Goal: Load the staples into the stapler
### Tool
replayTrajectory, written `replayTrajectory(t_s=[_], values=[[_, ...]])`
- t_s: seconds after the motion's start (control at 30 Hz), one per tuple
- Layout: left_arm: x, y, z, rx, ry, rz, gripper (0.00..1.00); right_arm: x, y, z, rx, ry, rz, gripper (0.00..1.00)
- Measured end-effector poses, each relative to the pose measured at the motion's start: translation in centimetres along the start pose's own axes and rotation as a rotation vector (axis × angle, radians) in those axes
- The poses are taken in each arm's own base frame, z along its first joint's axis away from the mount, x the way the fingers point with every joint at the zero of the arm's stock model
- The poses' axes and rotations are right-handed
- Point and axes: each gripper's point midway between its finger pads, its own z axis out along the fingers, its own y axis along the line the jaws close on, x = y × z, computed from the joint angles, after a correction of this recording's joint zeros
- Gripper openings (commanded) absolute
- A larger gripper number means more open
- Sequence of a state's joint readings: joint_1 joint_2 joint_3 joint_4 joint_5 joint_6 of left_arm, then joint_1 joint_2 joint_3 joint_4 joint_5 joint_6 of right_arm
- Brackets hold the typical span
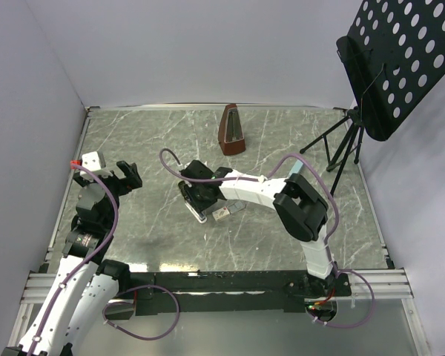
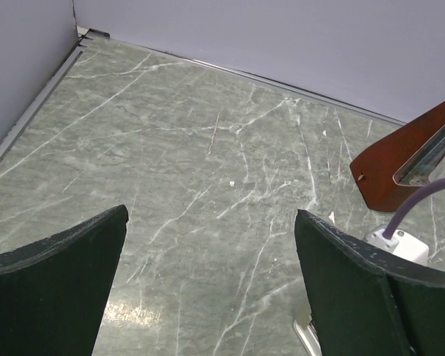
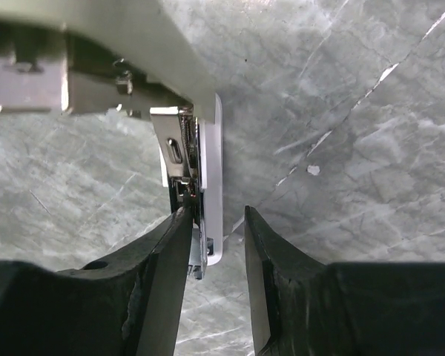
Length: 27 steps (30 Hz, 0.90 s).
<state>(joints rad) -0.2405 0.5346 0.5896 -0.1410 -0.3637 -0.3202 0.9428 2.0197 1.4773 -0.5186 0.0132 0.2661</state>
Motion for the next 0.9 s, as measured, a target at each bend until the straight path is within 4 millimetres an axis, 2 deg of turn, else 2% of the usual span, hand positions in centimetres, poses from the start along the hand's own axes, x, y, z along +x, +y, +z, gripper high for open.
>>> replayTrajectory(t_s=[0.3, 0.5, 0.63, 0.73, 0.9], values=[[0.0, -0.2, 0.0, 0.012, 0.003, -0.005, 0.99, 1.4, -0.5, -1.1, 0.002, -0.005, -0.003, 0.41], [0.3, -1.0, -0.1, 0.063, 0.017, -0.008, 0.99, 2.6, -0.8, -3.7, -0.046, -0.102, -0.039, 0.54], [0.4, -1.7, -0.2, 0.102, 0.026, -0.009, 0.99, 3.0, -0.3, -5.1, -0.124, -0.218, -0.085, 0.57], [0.5, -2.1, -0.2, 0.125, 0.033, -0.009, 0.99, 3.5, 0.1, -4.9, -0.169, -0.275, -0.112, 0.57], [0.6, -2.7, -0.4, 0.162, 0.042, -0.006, 0.99, 5.1, 0.2, -3.5, -0.206, -0.298, -0.132, 0.56]])
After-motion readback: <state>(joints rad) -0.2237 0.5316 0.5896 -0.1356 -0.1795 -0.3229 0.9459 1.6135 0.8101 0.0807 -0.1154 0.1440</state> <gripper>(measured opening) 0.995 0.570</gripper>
